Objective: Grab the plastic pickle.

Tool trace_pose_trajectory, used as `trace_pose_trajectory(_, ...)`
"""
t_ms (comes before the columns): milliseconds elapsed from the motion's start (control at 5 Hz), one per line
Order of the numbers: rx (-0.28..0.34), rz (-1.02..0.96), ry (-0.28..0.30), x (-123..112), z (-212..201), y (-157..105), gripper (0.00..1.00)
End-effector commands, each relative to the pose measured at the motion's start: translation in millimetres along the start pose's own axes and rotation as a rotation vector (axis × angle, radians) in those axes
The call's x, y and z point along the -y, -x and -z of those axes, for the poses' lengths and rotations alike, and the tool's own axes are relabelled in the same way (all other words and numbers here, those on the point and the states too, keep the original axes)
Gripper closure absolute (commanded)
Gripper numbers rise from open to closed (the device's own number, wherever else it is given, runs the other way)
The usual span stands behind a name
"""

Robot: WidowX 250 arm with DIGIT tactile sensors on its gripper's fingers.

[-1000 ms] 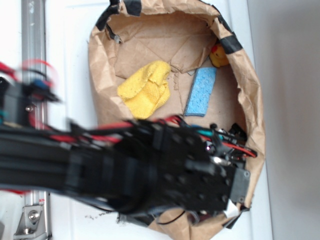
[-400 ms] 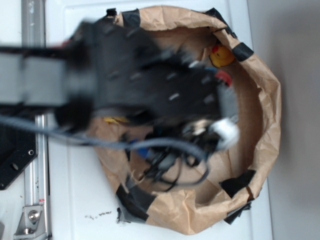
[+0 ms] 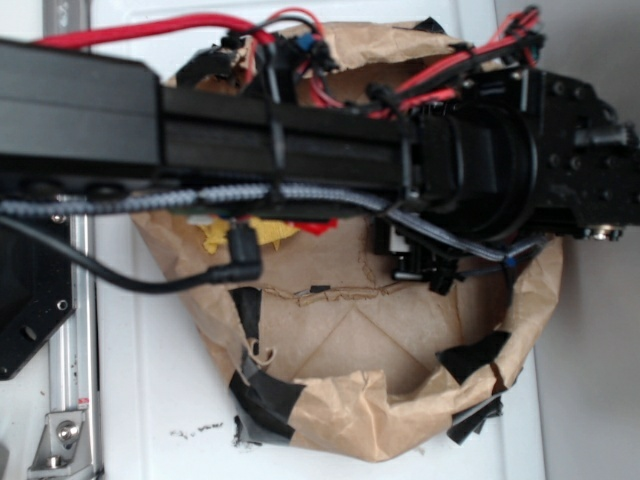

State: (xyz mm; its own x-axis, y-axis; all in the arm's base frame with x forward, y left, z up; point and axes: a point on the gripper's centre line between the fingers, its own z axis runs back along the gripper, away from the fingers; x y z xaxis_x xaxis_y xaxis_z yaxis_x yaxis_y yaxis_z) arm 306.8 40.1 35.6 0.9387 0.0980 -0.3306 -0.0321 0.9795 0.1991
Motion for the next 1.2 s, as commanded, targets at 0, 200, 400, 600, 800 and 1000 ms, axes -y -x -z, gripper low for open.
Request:
trace_pose_trajectory(0, 0.089, -0.531, 0.165, 11.1, -51.5, 53.1, 1.0)
trace_pose_trajectory(200, 0.233, -0.55, 0.253, 12.8, -86.1, 98.9, 1.0)
trace_pose_trajectory(400, 0.267, -0.52, 0.309, 8.2, -103.0, 105.9, 1.0)
trace_pose_trajectory(600, 0.308, -0.505, 0.308, 10.4, -112.3, 106.7, 1.0)
trace_pose_trajectory(800, 0.303, -0.517, 0.299, 15.3, -110.4, 93.7, 1.0)
trace_pose_trajectory(1000, 0.288, -0.516, 0.263, 22.0, -101.7, 80.8, 1.0)
